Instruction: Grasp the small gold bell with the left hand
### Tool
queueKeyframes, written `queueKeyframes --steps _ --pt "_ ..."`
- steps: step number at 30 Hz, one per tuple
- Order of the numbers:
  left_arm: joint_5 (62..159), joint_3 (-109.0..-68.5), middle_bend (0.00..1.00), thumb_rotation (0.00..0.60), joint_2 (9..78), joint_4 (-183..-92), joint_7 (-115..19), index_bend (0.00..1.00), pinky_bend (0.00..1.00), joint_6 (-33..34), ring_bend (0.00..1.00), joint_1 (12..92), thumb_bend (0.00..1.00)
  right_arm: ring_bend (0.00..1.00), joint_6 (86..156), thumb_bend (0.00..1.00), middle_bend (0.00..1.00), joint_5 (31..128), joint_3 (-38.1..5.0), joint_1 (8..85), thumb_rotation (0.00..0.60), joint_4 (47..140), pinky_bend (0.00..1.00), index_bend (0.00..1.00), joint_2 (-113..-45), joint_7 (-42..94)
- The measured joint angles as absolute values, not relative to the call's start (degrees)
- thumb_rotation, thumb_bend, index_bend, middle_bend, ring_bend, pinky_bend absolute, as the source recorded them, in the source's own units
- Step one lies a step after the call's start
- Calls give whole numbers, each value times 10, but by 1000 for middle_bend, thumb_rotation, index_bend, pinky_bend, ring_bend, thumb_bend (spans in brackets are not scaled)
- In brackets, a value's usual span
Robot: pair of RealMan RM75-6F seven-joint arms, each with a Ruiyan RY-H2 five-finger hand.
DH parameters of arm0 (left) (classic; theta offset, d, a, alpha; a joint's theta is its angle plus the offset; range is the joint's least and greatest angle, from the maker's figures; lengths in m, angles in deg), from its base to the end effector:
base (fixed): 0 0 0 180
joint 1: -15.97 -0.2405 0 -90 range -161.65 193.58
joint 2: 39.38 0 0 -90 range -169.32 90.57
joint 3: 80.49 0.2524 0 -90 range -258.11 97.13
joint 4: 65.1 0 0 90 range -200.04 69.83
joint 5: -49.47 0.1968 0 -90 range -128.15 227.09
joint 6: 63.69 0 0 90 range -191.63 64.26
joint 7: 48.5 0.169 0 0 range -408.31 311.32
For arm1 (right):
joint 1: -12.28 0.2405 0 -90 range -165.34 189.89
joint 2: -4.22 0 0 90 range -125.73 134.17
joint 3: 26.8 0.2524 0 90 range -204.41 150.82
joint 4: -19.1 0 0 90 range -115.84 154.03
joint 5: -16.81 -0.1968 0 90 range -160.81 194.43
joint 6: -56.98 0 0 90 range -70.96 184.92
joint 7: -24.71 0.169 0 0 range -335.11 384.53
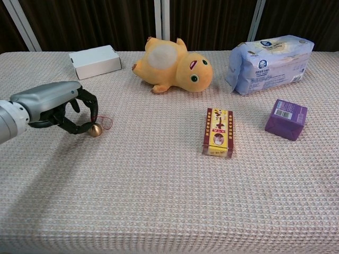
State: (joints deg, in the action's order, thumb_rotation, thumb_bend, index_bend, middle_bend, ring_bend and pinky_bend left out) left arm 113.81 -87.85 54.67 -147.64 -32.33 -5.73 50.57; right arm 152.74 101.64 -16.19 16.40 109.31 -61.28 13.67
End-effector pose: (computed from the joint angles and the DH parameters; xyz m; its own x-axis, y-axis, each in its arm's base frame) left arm -0.1805 0.3231 -0.0408 0.3290 0.3467 0.8784 0.9351 -0.2492 -0.2519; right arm -0.2884 -0.2190 0.2183 0.5504 0.2997 0.7792 -0.8285 0.0809 0.5541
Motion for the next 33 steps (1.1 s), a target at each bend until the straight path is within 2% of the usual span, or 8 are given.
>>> queueKeyframes --steps 10,17,25,33 --pt "1141 -879 409 600 551 -1472 -328 551 333 -59 261 506 412 0 1526 290 0 1017 -162 164 600 1093 0 0 -613 135" --pt "1143 -883 447 600 557 -1464 -332 591 348 -54 287 506 416 0 1525 291 0 1015 -161 164 600 1091 0 0 -613 138" --pt "1144 -886 503 600 559 -1465 -334 658 374 -46 323 504 464 0 1524 291 0 1016 -161 164 600 1089 0 0 -615 139" --pt "1164 -895 533 600 548 -1497 -344 690 393 -19 348 499 485 0 1527 292 0 1018 -161 163 600 1092 0 0 -614 138"
